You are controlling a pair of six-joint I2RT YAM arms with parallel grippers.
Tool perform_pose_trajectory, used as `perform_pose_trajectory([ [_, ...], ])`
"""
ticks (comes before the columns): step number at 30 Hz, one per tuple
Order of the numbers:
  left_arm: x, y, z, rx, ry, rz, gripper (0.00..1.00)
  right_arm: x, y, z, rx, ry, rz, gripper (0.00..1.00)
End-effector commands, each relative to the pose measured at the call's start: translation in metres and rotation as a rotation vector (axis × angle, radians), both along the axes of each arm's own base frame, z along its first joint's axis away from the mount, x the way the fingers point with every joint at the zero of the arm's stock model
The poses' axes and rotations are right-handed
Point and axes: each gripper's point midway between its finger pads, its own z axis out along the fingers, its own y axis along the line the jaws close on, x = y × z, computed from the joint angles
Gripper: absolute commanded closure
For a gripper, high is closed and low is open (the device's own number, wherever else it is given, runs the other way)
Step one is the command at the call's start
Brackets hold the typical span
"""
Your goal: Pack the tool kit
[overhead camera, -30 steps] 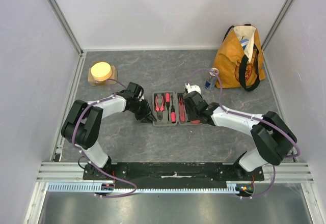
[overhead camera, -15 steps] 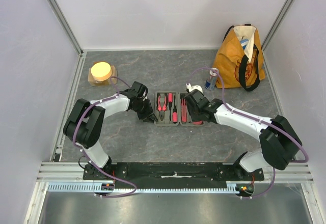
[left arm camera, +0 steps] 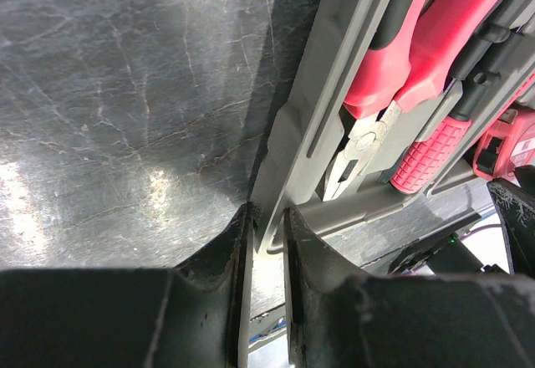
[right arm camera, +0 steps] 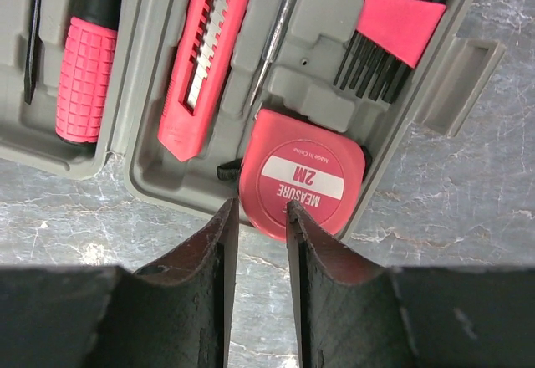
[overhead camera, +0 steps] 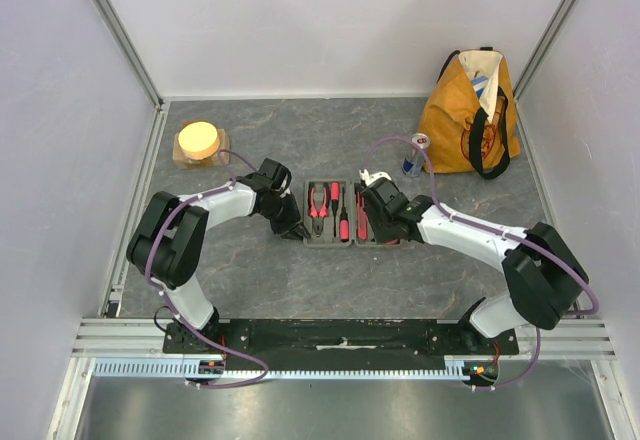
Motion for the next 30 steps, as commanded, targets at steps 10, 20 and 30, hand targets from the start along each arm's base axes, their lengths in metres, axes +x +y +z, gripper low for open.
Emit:
perform_pose_trajectory([
  [10, -0.013, 0.021, -0.029, 0.137, 0.061, -0.018, 0.77, -0.025, -0.014, -0.042, -0.076, 0.115, 0.01, 0.73],
  [20, -0.017, 0.028, -0.026, 0.169, 0.076, -0.022, 0.82, 0.001, -0.002, 0.001, 0.001, -0.005, -0.101, 0.68],
  [30, -0.02, 0.019, -0.021, 0.105, 0.074, -0.028, 0.82, 0.012, -0.001, 0.057, 0.159, -0.059, -0.406, 0.42],
])
